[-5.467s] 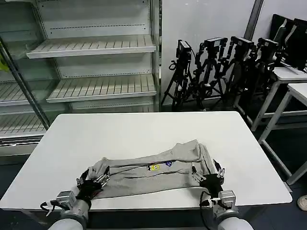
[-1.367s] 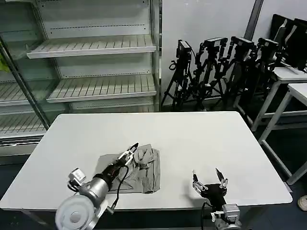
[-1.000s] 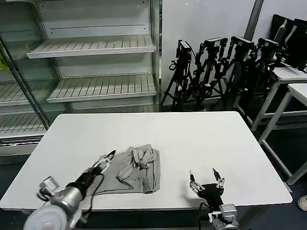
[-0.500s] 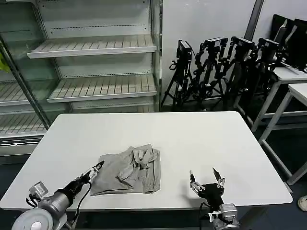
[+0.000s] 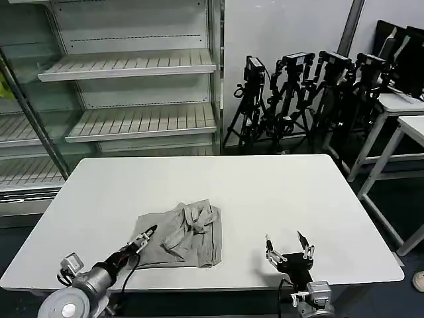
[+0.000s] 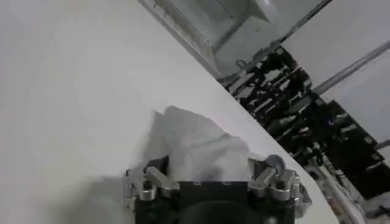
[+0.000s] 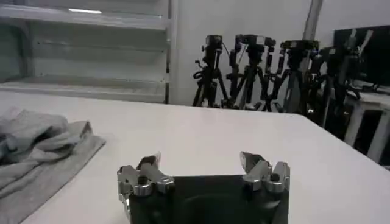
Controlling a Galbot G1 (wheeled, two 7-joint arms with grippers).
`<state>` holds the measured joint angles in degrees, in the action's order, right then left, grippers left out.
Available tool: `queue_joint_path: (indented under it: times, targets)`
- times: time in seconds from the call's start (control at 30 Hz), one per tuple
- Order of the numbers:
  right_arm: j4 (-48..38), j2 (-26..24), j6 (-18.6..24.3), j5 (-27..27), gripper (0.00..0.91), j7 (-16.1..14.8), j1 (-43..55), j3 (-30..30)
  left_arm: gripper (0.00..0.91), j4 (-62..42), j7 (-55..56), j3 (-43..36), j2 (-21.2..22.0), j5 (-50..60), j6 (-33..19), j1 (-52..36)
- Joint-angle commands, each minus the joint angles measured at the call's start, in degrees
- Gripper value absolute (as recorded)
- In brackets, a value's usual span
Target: Fold and organize the clothes.
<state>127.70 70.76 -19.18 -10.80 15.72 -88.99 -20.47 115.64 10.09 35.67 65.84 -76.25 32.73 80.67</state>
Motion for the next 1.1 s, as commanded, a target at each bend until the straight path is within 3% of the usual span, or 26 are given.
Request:
queue_joint_path:
  times: [0.03,0.6,0.9,1.1]
  targets:
    - [0.0,0.0,0.0,0.0,0.907,0.0,-0.1,-0.2,0.040,-2.9,0.2,-1.9,1.2,-0.8,0.3,-1.8]
    - [0.7,0.4,-0.1,0.2,0.907,0.1,-0.7,-0.5,0.040,-1.9,1.3,1.1,2.4,-5.8,-0.1,-2.1]
    - [1.5,0.7,-0.1,0.5,0.907,0.1,-1.4,-0.5,0.050,-0.4,2.8,8.0,5.2,-15.4,-0.1,-1.6]
    - [2.0,0.8,-0.1,0.5,0.907,0.0,-1.5,-0.4,0.040,-0.8,3.9,14.0,4.7,-20.6,0.3,-0.7]
